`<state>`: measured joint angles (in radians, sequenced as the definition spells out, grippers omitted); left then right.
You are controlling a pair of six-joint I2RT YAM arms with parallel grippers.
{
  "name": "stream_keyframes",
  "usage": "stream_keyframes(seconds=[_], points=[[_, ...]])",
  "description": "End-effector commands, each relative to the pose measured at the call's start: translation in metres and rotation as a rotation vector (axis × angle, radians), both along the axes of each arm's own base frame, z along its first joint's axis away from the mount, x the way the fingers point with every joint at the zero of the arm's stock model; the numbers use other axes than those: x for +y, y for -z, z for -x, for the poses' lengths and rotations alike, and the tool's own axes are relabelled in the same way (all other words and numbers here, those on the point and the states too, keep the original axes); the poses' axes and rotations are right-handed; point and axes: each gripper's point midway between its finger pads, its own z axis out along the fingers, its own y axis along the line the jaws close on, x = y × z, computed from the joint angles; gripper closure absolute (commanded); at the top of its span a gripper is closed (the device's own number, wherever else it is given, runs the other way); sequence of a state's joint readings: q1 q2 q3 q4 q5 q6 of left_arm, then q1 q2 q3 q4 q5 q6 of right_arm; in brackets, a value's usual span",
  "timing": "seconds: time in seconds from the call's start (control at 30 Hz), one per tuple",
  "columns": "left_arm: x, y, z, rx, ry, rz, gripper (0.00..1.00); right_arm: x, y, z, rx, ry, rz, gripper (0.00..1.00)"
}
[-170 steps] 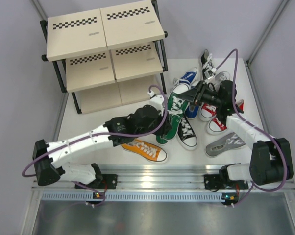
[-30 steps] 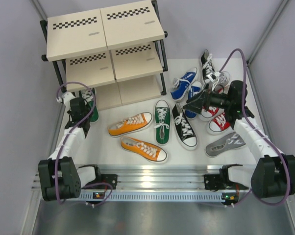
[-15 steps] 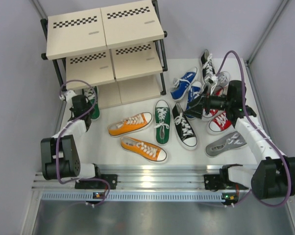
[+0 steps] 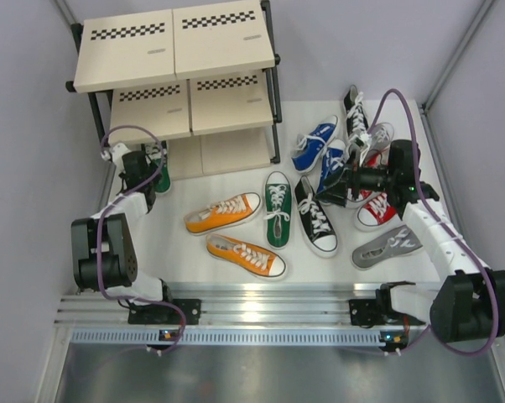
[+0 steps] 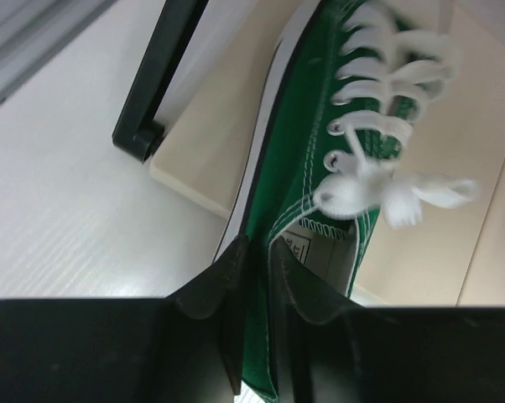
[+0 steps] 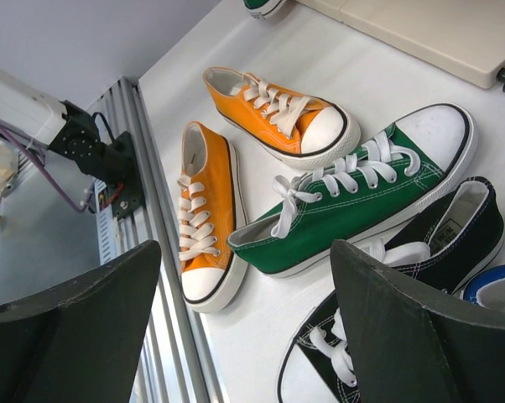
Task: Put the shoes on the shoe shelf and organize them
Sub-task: Place the shoe at the shoe shelf.
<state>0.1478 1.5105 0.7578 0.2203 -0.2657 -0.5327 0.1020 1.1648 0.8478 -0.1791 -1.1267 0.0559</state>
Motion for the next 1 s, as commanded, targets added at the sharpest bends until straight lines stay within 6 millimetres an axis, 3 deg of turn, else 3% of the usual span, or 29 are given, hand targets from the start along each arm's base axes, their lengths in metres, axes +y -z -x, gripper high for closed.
stream_keyframes(seconds=[0.0, 0.07, 0.17, 0.37, 0.5, 0.57, 0.6, 0.63, 0.7, 0.73, 0.8, 0.97], points=[[0.006, -0.066, -0.037, -0.237, -0.006, -0.011, 0.73, -0.002, -0.030, -0.004, -0.132, -0.006, -0.003, 0.18], [0.006, -0.063, -0.034, -0.224, -0.011, -0.010, 0.62, -0.002, -0.031, -0.005, -0.135, -0.006, -0.002, 0.17], [0.006, -0.065, -0.029, -0.213, -0.011, -0.020, 0.57, -0.002, -0.032, -0.005, -0.139, -0.006, -0.003, 0.17], [-0.006, -0.093, -0.016, -0.229, 0.057, -0.019, 0.46, -0.002, -0.032, -0.002, -0.152, -0.009, -0.001, 0.17], [-0.016, -0.108, 0.003, -0.211, 0.094, 0.003, 0.43, -0.002, -0.032, 0.001, -0.159, -0.013, 0.000, 0.17], [-0.022, -0.100, 0.017, -0.157, 0.104, 0.030, 0.43, -0.003, -0.029, 0.002, -0.184, -0.019, 0.009, 0.17], [-0.025, -0.107, 0.022, -0.174, 0.113, 0.033, 0.43, -0.003, -0.028, 0.003, -0.185, -0.021, 0.009, 0.17], [-0.028, -0.093, 0.034, -0.117, 0.120, 0.051, 0.43, -0.003, -0.025, 0.004, -0.183, -0.022, 0.011, 0.17], [-0.037, -0.091, 0.045, -0.104, 0.144, 0.085, 0.45, -0.003, -0.023, 0.005, -0.187, -0.024, 0.013, 0.17], [-0.041, -0.079, 0.054, -0.070, 0.149, 0.104, 0.46, -0.003, -0.023, 0.006, -0.187, -0.026, 0.013, 0.17], [-0.050, -0.073, 0.065, -0.057, 0.177, 0.142, 0.54, -0.004, -0.022, 0.006, -0.189, -0.026, 0.015, 0.17], [-0.069, -0.047, 0.083, -0.017, 0.226, 0.222, 0.85, -0.003, -0.021, 0.005, -0.195, -0.028, 0.014, 0.17]])
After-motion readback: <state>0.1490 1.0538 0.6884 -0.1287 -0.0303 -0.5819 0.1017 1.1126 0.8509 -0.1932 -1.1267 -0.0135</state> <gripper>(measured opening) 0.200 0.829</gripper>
